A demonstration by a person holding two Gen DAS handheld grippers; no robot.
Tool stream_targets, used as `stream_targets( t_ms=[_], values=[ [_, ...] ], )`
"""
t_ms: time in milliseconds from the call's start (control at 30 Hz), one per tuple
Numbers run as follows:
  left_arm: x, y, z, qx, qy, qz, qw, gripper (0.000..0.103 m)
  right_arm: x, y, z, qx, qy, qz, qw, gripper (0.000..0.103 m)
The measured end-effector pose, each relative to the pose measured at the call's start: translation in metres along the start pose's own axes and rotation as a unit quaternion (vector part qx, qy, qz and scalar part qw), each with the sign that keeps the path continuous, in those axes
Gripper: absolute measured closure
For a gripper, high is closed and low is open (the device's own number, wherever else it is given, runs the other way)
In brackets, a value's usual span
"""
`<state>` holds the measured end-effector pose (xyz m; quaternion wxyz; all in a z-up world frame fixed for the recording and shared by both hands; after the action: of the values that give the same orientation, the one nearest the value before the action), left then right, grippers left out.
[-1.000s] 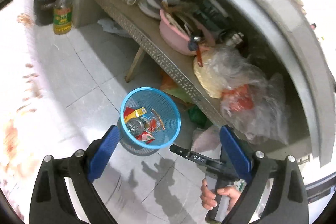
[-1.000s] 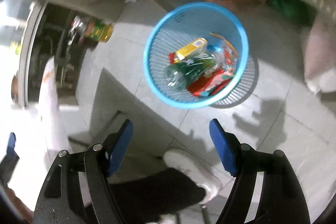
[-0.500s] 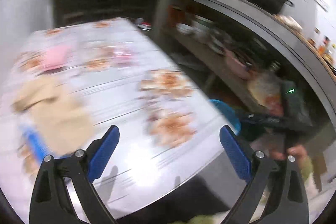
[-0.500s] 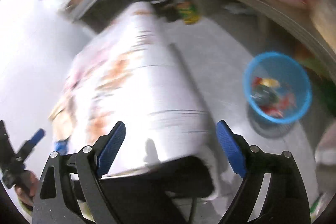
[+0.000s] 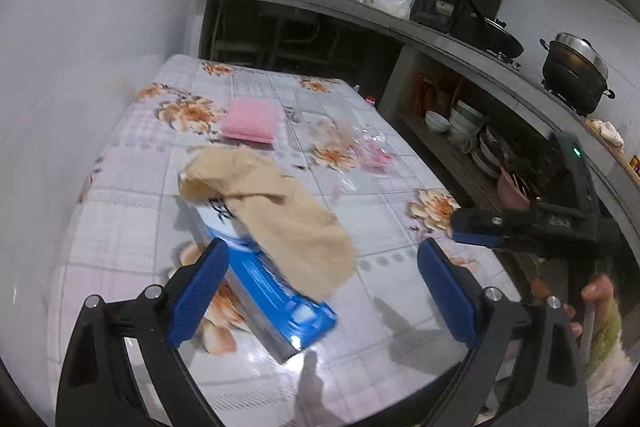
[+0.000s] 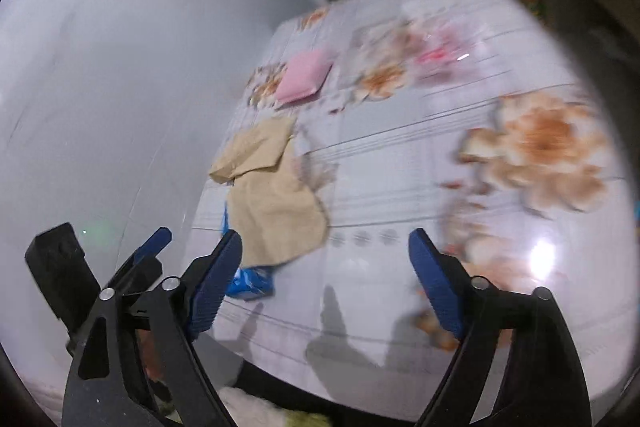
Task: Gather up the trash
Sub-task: 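Return to the table and reach the right tool to the beige cloth, then grasp the beige cloth with the right tool while the left grasps the blue toothpaste box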
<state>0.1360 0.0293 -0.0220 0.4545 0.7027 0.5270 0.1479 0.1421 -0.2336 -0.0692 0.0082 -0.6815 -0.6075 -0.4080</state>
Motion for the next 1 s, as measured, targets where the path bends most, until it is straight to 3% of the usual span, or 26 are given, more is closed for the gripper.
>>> stream_targets(
  t_ms=[133,400,567,733,900,967,1000],
  values=[
    [0.015,-0.002,0.014,0.018,0.002,0.005,0.9998,0.017,0.019,0.007,0.029,0.025,0.007,-0.009,1.0,0.027],
    [0.039,-0.019,0.044,0.066,-0.013,-0.026,0.9974,0.043,0.069,0.016,0.073,0.083,0.039,-0.041,0.995,0.036],
    [0.04,-0.024,0.051,0.075,-0.028,-0.028,0.9964,0.048,0.093,0.032,0.101,0.087,0.017,-0.086,0.992,0.036],
    [0.037,-0.023,0.055,0.075,-0.029,-0.012,0.9967,0.05,0.104,0.051,0.129,0.092,0.006,-0.076,0.993,0.036],
    [0.036,-0.024,0.055,0.075,-0.029,-0.007,0.9967,0.05,0.118,0.065,0.158,0.094,-0.024,-0.109,0.989,0.036],
    [0.037,-0.024,0.054,0.075,-0.029,-0.009,0.9967,0.05,0.119,0.061,0.174,0.111,-0.045,-0.125,0.985,0.043],
    [0.038,-0.025,0.054,0.077,-0.027,-0.011,0.9966,0.05,0.118,0.058,0.178,0.119,-0.057,-0.131,0.983,0.058]
  ],
)
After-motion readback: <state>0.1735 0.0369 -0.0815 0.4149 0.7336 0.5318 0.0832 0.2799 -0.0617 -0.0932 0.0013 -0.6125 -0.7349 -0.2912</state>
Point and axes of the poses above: each gripper's, at about its wrist camera, not at the fingertips, and z roughly the way its jaws point, x to its left, y to its top, the point moved 6 cm from there along z, roughly the way its jaws point, and after that the axes turned 4 degrees about -x, right-handed, at the moved point
